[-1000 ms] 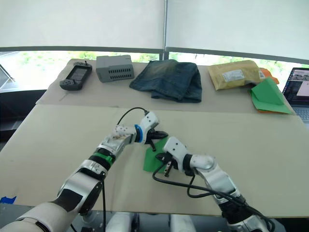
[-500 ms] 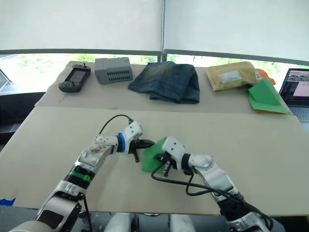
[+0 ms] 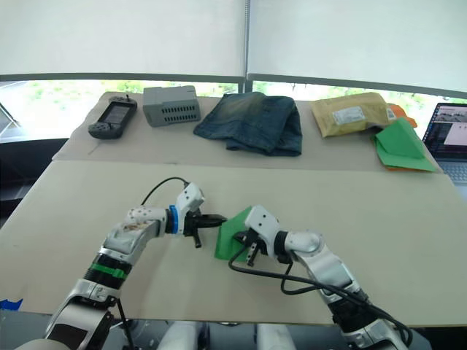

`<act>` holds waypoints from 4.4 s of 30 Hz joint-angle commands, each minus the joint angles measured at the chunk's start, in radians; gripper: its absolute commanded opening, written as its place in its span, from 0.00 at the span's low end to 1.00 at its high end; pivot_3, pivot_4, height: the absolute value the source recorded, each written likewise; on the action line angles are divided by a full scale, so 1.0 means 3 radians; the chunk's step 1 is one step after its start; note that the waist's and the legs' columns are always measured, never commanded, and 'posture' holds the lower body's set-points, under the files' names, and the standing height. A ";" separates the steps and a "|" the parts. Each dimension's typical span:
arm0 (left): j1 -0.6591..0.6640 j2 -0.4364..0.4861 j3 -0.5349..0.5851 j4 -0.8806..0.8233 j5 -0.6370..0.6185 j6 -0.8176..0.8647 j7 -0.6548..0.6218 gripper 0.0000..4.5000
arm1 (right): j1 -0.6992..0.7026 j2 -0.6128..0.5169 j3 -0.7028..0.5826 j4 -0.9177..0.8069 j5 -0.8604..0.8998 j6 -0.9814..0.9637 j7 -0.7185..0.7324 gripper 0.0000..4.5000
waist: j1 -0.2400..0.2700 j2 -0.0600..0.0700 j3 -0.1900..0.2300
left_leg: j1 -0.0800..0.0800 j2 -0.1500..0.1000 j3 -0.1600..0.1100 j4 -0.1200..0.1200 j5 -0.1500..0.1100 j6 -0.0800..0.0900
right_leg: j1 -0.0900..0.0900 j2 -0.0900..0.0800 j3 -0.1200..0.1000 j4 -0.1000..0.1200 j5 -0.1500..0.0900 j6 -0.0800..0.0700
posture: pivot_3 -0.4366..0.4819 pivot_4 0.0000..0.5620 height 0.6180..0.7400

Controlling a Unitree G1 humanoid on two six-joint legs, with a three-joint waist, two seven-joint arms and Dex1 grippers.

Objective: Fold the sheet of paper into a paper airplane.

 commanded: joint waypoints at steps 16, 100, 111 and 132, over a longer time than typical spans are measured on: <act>-0.0040 -0.0018 -0.0340 0.0537 0.0424 -0.0619 -0.0070 0.00 | 0.0079 -0.0039 0.0040 0.0213 -0.0118 0.0204 -0.0074 0.00 | -0.0010 0.0000 0.0001 | -0.0005 0.0000 0.0000 -0.0001 0.0000 0.0000 | -0.0003 -0.0001 0.0000 -0.0003 0.0000 0.0001 | 0.48 0.27 0.95; -0.0543 -0.1193 0.2126 -0.0802 -0.1105 0.3705 0.2391 0.01 | 0.0157 -0.1170 -0.1106 -0.1500 0.0820 0.0423 0.0400 0.60 | 0.0084 -0.0015 0.0049 | -0.0076 -0.0008 -0.0010 0.0040 0.0000 -0.0001 | -0.0058 -0.0003 -0.0001 0.0011 0.0015 0.0006 | 0.48 0.27 0.95; -0.0890 -0.2285 0.3491 -0.0868 -0.1239 0.3750 0.3538 0.01 | 0.0127 -0.1219 -0.1014 -0.1311 0.0647 0.0268 0.0416 0.60 | 0.0068 -0.0016 0.0050 | -0.0070 -0.0009 -0.0012 0.0036 0.0002 -0.0004 | -0.0056 -0.0001 0.0000 0.0012 0.0022 -0.0004 | 0.48 0.27 0.95; -0.0617 -0.0062 0.2531 -0.0599 -0.3486 0.3750 0.3176 0.99 | 0.0037 -0.0947 -0.0899 -0.1320 0.0650 0.0556 0.0182 0.60 | -0.0001 -0.0022 0.0053 | -0.0068 -0.0007 -0.0013 0.0029 0.0005 -0.0010 | -0.0060 0.0001 0.0004 0.0015 0.0031 -0.0010 | 0.48 0.27 0.95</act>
